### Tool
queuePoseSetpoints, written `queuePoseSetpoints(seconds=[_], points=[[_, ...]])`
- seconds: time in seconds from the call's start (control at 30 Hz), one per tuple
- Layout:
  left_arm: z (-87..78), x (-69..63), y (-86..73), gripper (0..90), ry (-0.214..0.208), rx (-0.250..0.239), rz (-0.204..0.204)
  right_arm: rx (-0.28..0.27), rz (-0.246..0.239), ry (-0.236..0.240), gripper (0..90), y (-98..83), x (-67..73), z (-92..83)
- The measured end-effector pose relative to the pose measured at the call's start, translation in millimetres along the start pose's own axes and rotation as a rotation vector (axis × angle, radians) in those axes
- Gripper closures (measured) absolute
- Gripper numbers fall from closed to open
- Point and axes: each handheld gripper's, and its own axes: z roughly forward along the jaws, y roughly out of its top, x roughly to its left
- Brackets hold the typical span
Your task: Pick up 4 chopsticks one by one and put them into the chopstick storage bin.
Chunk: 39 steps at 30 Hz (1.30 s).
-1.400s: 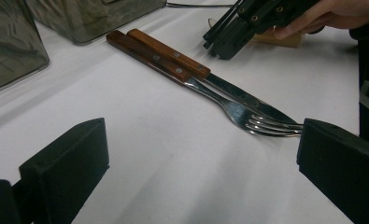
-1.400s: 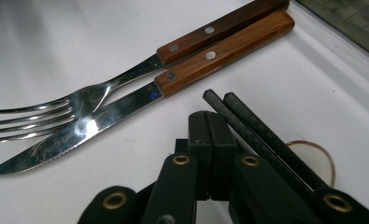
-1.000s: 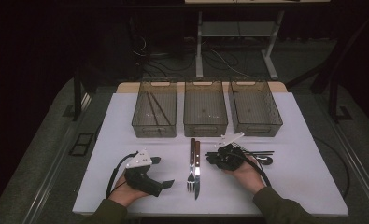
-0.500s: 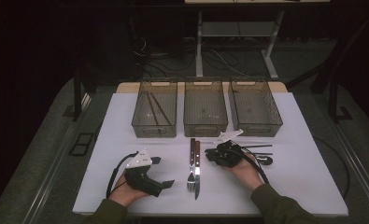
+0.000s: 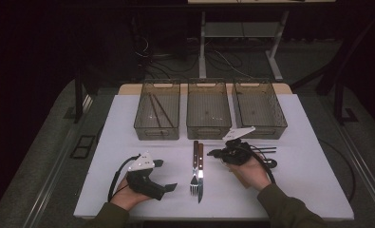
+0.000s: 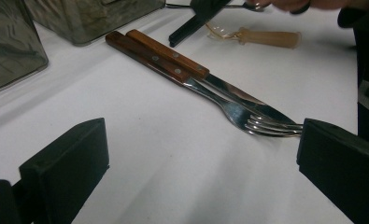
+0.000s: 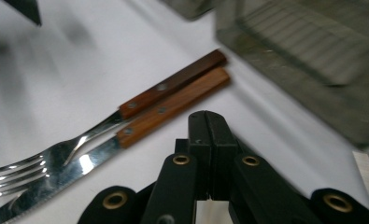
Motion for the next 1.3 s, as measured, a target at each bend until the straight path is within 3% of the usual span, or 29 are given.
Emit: queuePoseSetpoints(seconds=[0.2,0.43,0.6,0.9,1.3], points=[[0.3,0.1,-0.1,0.9,0.000,0.003,0.001,-0.001,0.023,-0.121,89.6,-6.4,-33.6,-36.2],[0.9,0.4,-0.3,0.9,0.001,0.007,0.001,0.048,0.114,-0.241,89.6,-38.2,-84.8,-69.0],[2.5,-0.1,-0.4,0.9,-0.001,0.013,0.002,0.085,0.174,-0.283,89.6,-55.7,-108.7,-79.2],[2.0,-0.3,-0.5,0.9,-0.002,0.011,0.001,0.142,0.171,-0.310,89.6,-61.2,-115.2,-71.0],[1.2,0.2,-0.5,0.9,0.001,0.010,0.002,0.166,0.163,-0.292,89.6,-67.3,-111.3,-78.5]])
